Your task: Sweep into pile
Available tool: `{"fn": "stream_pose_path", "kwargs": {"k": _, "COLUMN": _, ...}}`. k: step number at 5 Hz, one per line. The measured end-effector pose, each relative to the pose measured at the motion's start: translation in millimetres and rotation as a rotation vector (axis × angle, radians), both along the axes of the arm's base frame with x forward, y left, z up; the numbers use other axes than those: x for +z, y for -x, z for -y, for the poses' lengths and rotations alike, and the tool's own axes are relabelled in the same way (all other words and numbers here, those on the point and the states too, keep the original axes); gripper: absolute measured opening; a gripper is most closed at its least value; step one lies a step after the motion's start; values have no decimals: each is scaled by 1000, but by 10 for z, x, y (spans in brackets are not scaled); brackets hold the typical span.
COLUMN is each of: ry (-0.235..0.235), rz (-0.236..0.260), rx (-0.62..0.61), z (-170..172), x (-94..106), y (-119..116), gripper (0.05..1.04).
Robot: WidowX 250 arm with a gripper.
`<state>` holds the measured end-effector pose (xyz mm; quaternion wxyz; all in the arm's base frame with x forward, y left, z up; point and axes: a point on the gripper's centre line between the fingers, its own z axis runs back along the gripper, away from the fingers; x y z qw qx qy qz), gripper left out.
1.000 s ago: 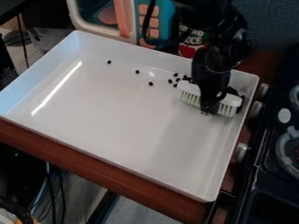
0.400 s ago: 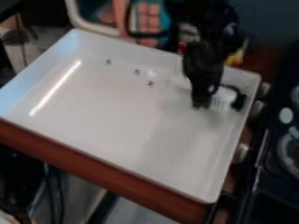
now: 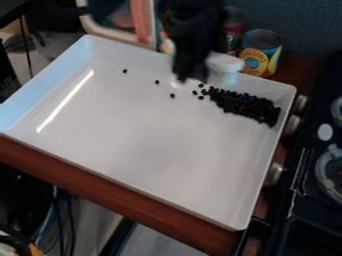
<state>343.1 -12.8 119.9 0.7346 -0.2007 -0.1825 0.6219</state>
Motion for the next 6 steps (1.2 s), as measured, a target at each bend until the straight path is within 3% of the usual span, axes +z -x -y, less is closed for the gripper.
{"fn": "stream_pose_path", "kwargs": {"k": 1, "ry": -39, "rz": -37, "rx": -150, "z": -474, "x": -67, "y": 153, "gripper": 634}}
{"fn": "stream_pose_path", "kwargs": {"k": 2, "ry": -43, "rz": -104, "rx": -338, "z": -857, "x": -417, "y": 286, "gripper": 634}}
{"fn": "stream_pose_path", "kwargs": {"k": 3, "ry": -52, "rz": -134, "rx": -492, "z": -1088, "x": -590, "y": 264, "gripper": 634}}
{"fn": "stream_pose_path", "kwargs": {"k": 4, "ry": -104, "rz": -267, "rx": -665, "z": -1367, "x": -599, "y": 104, "gripper": 634}}
{"fn": "stream_pose_path", "kwargs": {"k": 5, "ry": -112, "rz": -456, "rx": -904, "z": -1667, "x": -501, "y": -122, "gripper": 634}}
{"fn": "stream_pose_path", "kwargs": {"k": 6, "ry": -127, "rz": -579, "rx": -1104, "z": -1774, "x": -531, "y": -228, "gripper": 634}}
